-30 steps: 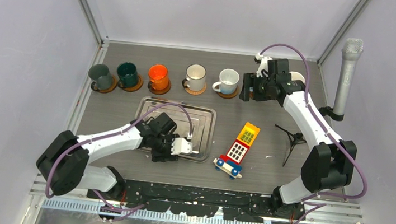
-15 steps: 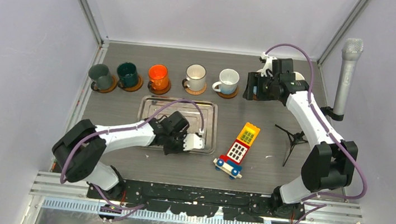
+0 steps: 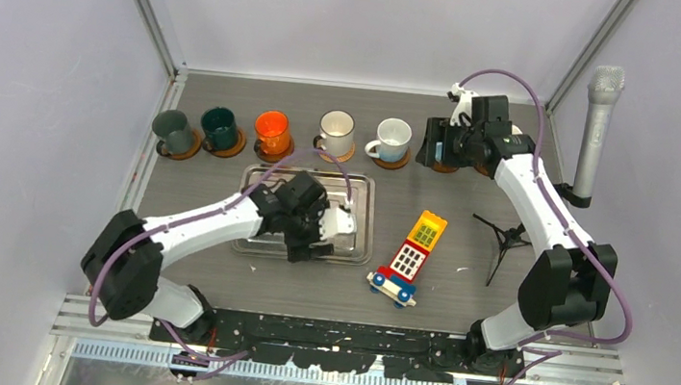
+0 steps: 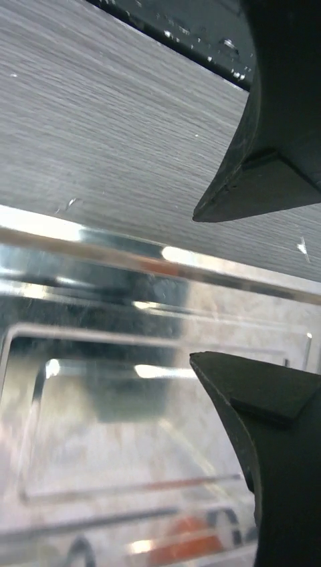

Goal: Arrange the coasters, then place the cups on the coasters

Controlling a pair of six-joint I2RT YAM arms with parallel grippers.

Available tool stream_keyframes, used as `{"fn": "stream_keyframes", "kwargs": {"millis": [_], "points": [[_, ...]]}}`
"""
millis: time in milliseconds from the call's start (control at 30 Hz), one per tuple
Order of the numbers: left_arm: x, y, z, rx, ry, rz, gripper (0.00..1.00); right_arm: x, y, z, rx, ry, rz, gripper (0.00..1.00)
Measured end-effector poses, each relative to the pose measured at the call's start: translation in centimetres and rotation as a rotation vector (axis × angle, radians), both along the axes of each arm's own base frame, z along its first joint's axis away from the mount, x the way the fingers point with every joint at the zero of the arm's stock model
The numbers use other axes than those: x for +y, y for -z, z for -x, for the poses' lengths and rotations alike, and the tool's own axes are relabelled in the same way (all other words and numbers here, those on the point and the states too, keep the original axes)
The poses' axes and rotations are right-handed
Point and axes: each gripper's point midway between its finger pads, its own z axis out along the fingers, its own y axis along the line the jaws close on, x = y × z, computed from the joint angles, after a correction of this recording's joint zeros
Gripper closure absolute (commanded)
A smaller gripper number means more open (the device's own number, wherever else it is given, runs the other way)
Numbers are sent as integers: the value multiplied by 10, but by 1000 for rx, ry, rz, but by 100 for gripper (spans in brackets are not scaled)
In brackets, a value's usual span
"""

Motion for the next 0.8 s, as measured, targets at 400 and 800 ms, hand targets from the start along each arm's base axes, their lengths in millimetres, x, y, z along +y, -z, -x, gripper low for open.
{"fn": "stream_keyframes", "kwargs": {"millis": [400,800], "points": [[50,-178,-123,-49,-486,370,0,42,-21,5,-45,-114,-71,20],[173,-153,-151,160,-999,311,0,48,-1,83,-68,-237,-30,19]]}}
